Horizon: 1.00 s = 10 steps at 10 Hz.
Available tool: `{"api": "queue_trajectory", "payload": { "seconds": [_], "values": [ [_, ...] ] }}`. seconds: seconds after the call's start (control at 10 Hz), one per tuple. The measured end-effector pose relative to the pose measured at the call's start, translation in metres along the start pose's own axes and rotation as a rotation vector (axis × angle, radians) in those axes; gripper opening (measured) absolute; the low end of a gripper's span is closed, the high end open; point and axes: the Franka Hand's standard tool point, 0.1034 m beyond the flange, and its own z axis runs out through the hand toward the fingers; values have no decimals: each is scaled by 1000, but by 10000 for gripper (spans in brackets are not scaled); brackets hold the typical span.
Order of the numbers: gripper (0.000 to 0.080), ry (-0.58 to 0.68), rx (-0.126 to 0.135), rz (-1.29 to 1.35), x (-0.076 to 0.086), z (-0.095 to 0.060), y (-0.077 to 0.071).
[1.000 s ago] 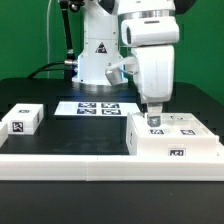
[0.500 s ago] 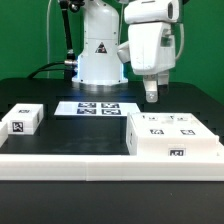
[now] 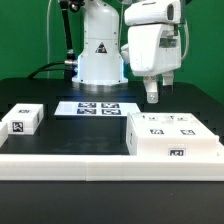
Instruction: Assemble cabinet
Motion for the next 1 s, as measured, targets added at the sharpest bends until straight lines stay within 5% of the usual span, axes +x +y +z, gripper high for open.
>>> {"api": "queue_trajectory", "payload": {
  "seconds": [0.4,0.5,0.7,1.0],
  "values": [
    [797,66,-13,582,-6,4,-13],
    [797,71,-7,728,-3,7,-23],
    [797,80,10,971,-16,12,-21],
    [797,86,33,1211,-11,12,-24]
  ]
}}
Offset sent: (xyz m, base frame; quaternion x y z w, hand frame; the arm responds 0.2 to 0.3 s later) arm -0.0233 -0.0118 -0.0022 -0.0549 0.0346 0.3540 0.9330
